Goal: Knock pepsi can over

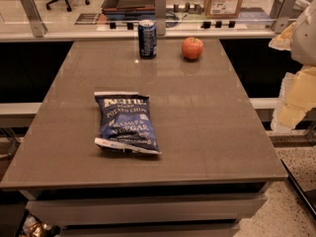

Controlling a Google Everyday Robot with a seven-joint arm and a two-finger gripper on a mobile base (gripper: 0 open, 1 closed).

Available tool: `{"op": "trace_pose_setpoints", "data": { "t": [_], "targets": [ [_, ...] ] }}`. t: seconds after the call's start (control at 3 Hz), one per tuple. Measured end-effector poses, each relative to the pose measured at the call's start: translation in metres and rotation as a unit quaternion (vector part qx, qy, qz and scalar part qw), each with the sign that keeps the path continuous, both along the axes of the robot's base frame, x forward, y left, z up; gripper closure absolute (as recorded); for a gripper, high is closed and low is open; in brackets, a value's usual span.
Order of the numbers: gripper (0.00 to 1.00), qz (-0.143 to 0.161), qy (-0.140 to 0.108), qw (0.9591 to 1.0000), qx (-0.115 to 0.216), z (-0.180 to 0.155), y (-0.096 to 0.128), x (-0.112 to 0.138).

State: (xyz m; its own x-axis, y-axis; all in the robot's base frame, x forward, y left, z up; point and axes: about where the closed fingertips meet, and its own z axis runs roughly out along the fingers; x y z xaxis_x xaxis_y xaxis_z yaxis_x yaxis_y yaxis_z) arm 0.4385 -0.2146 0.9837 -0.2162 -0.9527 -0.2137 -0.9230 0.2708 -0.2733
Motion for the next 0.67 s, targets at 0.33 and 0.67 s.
{"op": "trace_pose_setpoints", "data": {
  "t": [0.33, 0.67],
  "targets": [
    [0.00, 0.000, 0.000, 1.0000, 0.000, 0.0000, 0.0000, 0.0000],
    [0.00, -0.007, -0.014, 0.9998, 0.014, 0.0064, 0.0002, 0.0095]
  ]
}}
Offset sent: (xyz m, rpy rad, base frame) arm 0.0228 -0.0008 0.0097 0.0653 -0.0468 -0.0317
